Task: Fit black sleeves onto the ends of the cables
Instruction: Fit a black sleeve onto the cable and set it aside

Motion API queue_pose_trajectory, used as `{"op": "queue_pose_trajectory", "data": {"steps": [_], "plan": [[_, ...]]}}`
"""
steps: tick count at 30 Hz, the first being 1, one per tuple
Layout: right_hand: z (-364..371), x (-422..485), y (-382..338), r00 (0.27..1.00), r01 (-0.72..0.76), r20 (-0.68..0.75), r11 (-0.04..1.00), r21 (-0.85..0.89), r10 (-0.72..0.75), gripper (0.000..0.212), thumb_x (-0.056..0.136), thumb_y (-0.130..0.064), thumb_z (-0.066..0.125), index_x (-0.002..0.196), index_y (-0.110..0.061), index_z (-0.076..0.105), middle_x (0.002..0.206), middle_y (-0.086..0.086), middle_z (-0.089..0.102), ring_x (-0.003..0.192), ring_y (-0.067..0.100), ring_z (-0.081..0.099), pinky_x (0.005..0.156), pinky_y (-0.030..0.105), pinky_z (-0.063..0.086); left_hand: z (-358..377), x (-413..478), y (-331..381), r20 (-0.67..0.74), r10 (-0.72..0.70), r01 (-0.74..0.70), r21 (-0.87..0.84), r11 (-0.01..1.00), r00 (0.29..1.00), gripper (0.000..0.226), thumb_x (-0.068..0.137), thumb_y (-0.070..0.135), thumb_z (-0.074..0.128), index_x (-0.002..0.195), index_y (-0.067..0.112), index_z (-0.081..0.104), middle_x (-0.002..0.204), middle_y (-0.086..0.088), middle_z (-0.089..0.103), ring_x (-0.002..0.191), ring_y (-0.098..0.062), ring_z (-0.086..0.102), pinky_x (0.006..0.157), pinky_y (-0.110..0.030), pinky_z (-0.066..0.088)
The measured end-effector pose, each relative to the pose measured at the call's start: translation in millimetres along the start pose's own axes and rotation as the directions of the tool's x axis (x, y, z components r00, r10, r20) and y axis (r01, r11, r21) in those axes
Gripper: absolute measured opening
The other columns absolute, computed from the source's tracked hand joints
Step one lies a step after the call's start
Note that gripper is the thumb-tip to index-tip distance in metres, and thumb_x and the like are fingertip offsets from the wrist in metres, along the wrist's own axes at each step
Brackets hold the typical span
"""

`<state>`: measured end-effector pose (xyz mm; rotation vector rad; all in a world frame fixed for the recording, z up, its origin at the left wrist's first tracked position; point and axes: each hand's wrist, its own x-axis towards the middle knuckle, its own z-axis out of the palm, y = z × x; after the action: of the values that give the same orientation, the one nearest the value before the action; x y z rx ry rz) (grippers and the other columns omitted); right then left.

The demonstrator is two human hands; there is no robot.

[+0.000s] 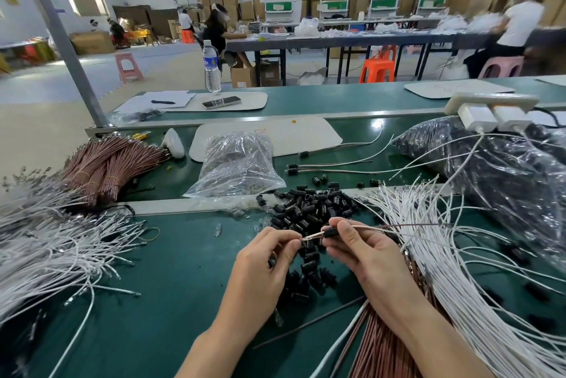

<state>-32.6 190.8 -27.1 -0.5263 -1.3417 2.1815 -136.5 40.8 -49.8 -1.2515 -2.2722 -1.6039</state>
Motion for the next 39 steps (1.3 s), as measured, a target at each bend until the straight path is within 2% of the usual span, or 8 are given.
{"op": "queue_pose_trajectory", "data": {"steps": [7, 12, 18, 21, 24, 26, 31, 39], "plan": [[1.5, -0.9, 2.3, 0.999, -0.002, 0.043, 0.998, -0.057, 0.005, 0.028, 0.077, -0.034, 0.072, 0.097, -0.017, 0.082, 0.102, 0.014, 0.078, 0.093, 0.025, 0.076, 0.074, 0.022, 0.059, 0.7, 0.6, -0.3, 0.000, 0.004, -0.004, -0.020, 1.000, 1.000, 0.012, 0.096, 0.030, 0.062, 0.104, 0.036, 0.068, 0.098, 0.020, 0.065, 0.091, -0.009, 0.065, 0.077, -0.011, 0.046], [1.9, -1.1, 2.9, 0.999, 0.030, 0.033, 0.994, -0.101, -0.027, 0.024, 0.081, -0.034, 0.071, 0.097, -0.021, 0.082, 0.101, 0.011, 0.078, 0.093, 0.022, 0.076, 0.075, 0.021, 0.059, 0.2, -1.0, -1.6, 0.040, -0.014, 0.015, -0.029, 0.999, 0.999, 0.024, 0.097, 0.017, 0.067, 0.105, 0.040, 0.066, 0.099, 0.016, 0.064, 0.086, -0.013, 0.062, 0.074, -0.013, 0.046], [1.6, -0.9, 2.9, 0.998, 0.068, 0.013, 0.988, -0.136, -0.067, 0.021, 0.085, -0.030, 0.068, 0.096, -0.020, 0.082, 0.100, 0.010, 0.078, 0.093, 0.022, 0.076, 0.077, 0.021, 0.059, -0.2, -1.6, 0.1, 0.022, -0.104, 0.106, -0.097, 0.990, 0.994, 0.018, 0.100, 0.040, 0.049, 0.105, 0.045, 0.065, 0.097, 0.015, 0.066, 0.085, -0.014, 0.062, 0.067, -0.012, 0.044], [1.4, -1.7, 2.7, 0.997, 0.082, 0.022, 0.985, -0.150, -0.080, 0.020, 0.086, -0.029, 0.067, 0.096, -0.019, 0.082, 0.100, 0.009, 0.078, 0.094, 0.022, 0.076, 0.077, 0.020, 0.059, 0.0, -1.1, -2.8, 0.057, -0.100, 0.102, -0.044, 0.994, 0.993, 0.025, 0.100, 0.059, 0.042, 0.105, 0.047, 0.064, 0.097, 0.017, 0.066, 0.090, -0.009, 0.063, 0.072, -0.015, 0.043], [2.0, -2.3, 2.4, 0.995, 0.095, 0.042, 0.981, -0.167, -0.089, 0.020, 0.087, -0.029, 0.067, 0.099, -0.021, 0.081, 0.101, 0.007, 0.078, 0.096, 0.022, 0.075, 0.078, 0.021, 0.059, 0.9, -2.1, -7.1, 0.110, -0.075, 0.072, 0.030, 0.997, 0.991, 0.029, 0.100, 0.064, 0.041, 0.102, 0.048, 0.064, 0.096, 0.019, 0.065, 0.090, -0.008, 0.061, 0.076, -0.024, 0.043], [2.0, -2.3, 2.5, 0.995, 0.096, 0.052, 0.979, -0.179, -0.088, 0.020, 0.088, -0.029, 0.066, 0.099, -0.023, 0.081, 0.102, 0.007, 0.078, 0.096, 0.022, 0.075, 0.079, 0.021, 0.059, 0.8, -2.1, -8.1, 0.106, -0.071, 0.066, 0.044, 0.997, 0.992, 0.027, 0.100, 0.064, 0.041, 0.099, 0.049, 0.063, 0.094, 0.020, 0.066, 0.090, -0.008, 0.061, 0.076, -0.025, 0.043], [1.8, -1.7, 3.1, 0.995, 0.090, 0.068, 0.976, -0.200, -0.078, 0.019, 0.090, -0.028, 0.065, 0.099, -0.024, 0.081, 0.103, 0.006, 0.078, 0.097, 0.022, 0.075, 0.079, 0.021, 0.059, -1.3, -0.7, -2.6, 0.077, -0.097, 0.099, -0.034, 0.994, 0.992, 0.023, 0.099, 0.061, 0.047, 0.100, 0.046, 0.065, 0.090, 0.019, 0.068, 0.086, -0.005, 0.064, 0.072, -0.012, 0.042], [3.3, -3.5, 4.2, 0.989, 0.042, 0.148, 0.987, -0.158, -0.019, 0.022, 0.083, -0.031, 0.072, 0.105, -0.029, 0.078, 0.103, 0.009, 0.078, 0.098, 0.024, 0.075, 0.079, 0.023, 0.059, -3.2, -0.1, 6.8, 0.073, -0.154, 0.163, -0.131, 0.978, 0.985, 0.012, 0.099, 0.041, 0.059, 0.096, 0.036, 0.070, 0.085, 0.016, 0.071, 0.082, -0.006, 0.066, 0.071, -0.014, 0.046]]}}
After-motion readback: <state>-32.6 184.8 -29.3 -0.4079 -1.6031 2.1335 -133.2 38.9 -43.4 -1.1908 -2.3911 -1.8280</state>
